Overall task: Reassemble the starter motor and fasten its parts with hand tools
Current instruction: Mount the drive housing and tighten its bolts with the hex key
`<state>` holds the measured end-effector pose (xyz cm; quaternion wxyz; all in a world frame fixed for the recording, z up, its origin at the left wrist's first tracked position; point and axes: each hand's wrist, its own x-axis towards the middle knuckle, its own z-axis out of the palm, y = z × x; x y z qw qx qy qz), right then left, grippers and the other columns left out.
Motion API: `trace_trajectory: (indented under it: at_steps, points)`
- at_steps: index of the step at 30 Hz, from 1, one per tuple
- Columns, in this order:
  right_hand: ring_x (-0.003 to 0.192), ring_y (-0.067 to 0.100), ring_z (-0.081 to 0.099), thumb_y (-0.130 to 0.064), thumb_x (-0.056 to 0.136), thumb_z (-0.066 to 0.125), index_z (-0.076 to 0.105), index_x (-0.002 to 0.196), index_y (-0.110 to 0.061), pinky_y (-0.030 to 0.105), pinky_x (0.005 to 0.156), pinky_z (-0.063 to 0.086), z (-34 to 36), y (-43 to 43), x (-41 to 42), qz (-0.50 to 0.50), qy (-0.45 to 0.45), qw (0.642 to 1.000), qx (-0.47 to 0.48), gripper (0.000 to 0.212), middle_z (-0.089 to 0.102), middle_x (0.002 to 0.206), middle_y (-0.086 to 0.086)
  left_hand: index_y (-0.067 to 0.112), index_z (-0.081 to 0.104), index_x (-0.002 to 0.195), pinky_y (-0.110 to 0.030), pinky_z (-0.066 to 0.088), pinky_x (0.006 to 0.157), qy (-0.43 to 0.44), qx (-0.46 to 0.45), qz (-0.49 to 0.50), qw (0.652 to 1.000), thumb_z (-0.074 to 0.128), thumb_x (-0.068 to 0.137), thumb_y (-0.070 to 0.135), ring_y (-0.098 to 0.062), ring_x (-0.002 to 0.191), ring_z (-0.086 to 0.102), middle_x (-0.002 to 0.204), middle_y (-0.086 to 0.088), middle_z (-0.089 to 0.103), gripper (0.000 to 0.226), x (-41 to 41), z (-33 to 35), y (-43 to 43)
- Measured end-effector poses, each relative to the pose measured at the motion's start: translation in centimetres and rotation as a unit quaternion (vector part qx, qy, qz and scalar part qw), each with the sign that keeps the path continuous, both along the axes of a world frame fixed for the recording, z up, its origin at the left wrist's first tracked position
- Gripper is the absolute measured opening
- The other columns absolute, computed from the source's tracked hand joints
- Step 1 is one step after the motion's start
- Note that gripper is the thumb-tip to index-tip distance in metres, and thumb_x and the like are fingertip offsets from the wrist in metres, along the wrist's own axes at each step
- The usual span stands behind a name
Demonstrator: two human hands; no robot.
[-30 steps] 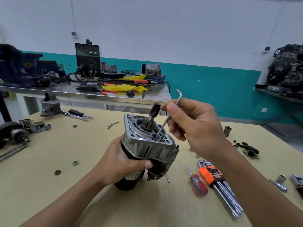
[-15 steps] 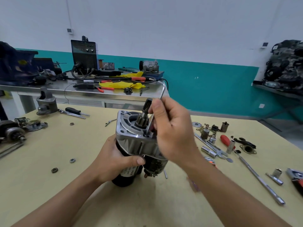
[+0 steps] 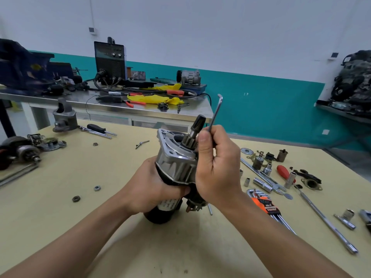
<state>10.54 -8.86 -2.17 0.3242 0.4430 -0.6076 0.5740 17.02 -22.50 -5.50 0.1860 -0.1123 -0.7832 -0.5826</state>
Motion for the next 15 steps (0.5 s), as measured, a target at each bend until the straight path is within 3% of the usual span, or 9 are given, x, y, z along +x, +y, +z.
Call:
trace_trajectory:
  at_steps: [7, 12, 15]
  points:
    - [0.059, -0.001, 0.047, -0.024, 0.101, 0.045, 0.050, 0.082, -0.029, 0.010, 0.056, 0.034, 0.3, 0.5, 0.4, 0.071, -0.042, 0.997, 0.011, 0.020, 0.047, 0.063, -0.017, 0.009, 0.068, 0.109, -0.040, 0.057, 0.087, 0.001, 0.004, 0.010, 1.000, 0.076, 0.075, -0.008, -0.027, 0.097, 0.070, 0.100, -0.008, 0.074, 0.039, 0.2, -0.4, 0.1]
    - [0.063, 0.000, 0.055, -0.023, 0.095, 0.058, 0.068, 0.083, -0.027, 0.010, 0.062, 0.040, 1.8, 2.5, -0.6, 0.161, -0.119, 0.977, 0.077, 0.017, 0.060, 0.064, -0.021, 0.012, 0.063, 0.123, -0.036, 0.052, 0.098, -0.001, 0.019, -0.010, 1.000, 0.077, 0.075, -0.001, -0.022, 0.115, 0.065, 0.119, -0.005, 0.071, 0.051, 0.3, -0.4, 0.0]
    - [0.061, 0.007, 0.052, -0.032, 0.088, 0.068, 0.073, 0.080, -0.027, 0.022, 0.060, 0.042, 2.0, 3.0, -0.9, 0.171, -0.141, 0.973, 0.062, 0.011, 0.062, 0.063, -0.014, 0.017, 0.063, 0.123, -0.034, 0.053, 0.097, -0.002, 0.011, -0.003, 1.000, 0.079, 0.075, 0.003, -0.020, 0.115, 0.065, 0.121, -0.001, 0.071, 0.053, 0.4, -0.4, -0.1]
